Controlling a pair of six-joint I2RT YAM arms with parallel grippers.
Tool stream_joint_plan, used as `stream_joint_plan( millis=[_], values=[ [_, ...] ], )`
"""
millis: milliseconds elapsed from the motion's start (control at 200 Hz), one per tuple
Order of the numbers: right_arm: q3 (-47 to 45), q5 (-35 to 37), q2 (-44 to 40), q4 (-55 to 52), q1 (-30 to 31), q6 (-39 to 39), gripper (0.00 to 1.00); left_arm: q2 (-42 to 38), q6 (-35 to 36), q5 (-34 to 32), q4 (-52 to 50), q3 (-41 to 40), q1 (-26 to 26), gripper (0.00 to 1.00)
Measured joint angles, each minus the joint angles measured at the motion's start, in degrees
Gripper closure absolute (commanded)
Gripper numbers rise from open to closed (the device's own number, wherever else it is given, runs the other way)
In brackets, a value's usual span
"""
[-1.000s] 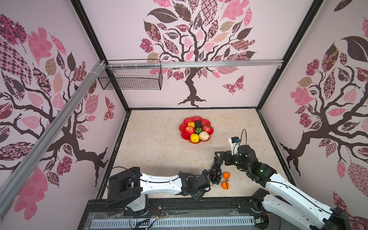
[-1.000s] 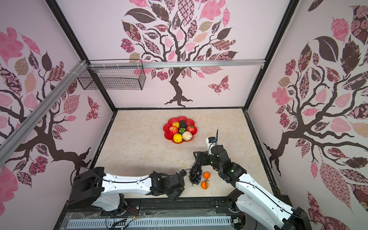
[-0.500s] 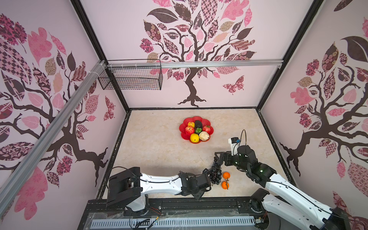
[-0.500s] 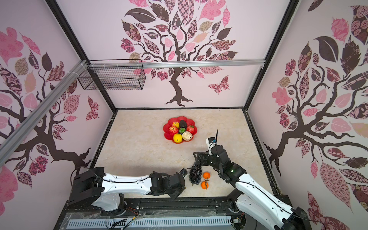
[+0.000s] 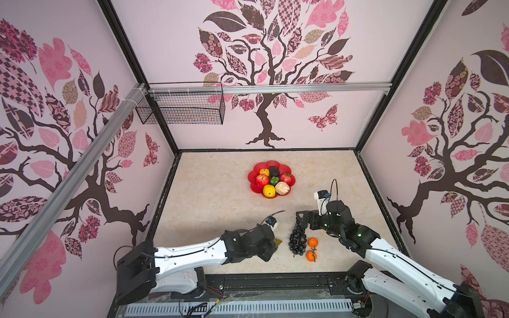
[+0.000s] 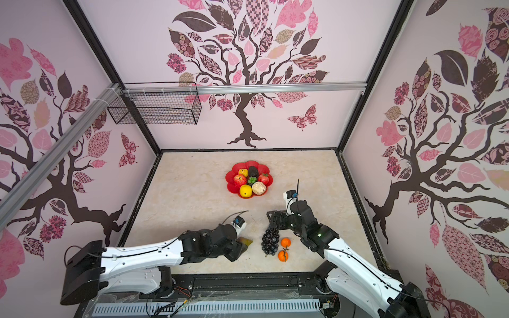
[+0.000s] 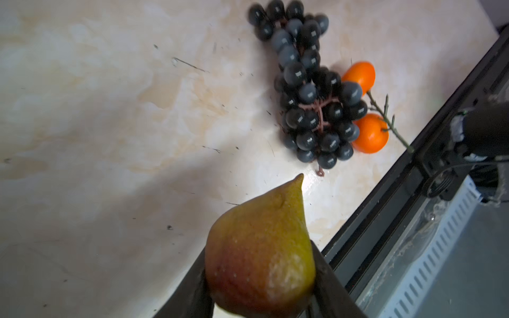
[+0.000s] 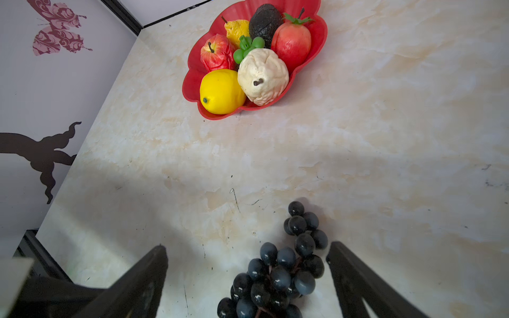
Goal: Arrange fruit in a fruit bowl
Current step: Pick up the fruit from the bottom-center of the table, then place the fruit in the fruit bowl.
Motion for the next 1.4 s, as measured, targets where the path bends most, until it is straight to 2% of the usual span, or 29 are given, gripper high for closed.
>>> stream_joint_plan(
  millis=[120, 255, 415, 645, 895, 1150, 1401],
  values=[
    [0.1, -3.0, 1.4, 0.5, 0.0, 0.0, 0.07, -6.1, -1.6, 6.2, 6.4, -4.3, 8.8, 0.55],
    [0.5, -6.3, 3.2, 1.3, 0.2, 0.3, 0.08, -7.9, -3.7, 14.0, 13.2, -8.2, 18.4, 0.55],
    [1.7, -8.4, 4.6, 2.5, 2.0, 1.7, 0.08, -7.9, -4.0, 20.8, 18.8, -10.1, 24.1, 0.55],
    [5.4, -9.3, 8.7, 6.1, 8.4, 7.7, 0.07, -7.1, -0.3, 26.6, 26.2, -11.2, 24.5, 0.56],
    [10.0, -10.7, 12.2, 8.1, 12.9, 15.8, 0.06, -6.9, 4.8, 28.7, 34.2, -14.3, 23.7, 0.57],
    [12.5, -10.5, 14.2, 7.6, 16.2, 21.7, 0.05, -8.9, 10.6, 24.7, 39.5, -16.8, 18.9, 0.59],
    [12.5, -11.7, 15.9, 7.2, 16.2, 24.3, 0.07, -11.3, 15.6, 17.8, 44.0, -19.0, 17.6, 0.59]
  ],
)
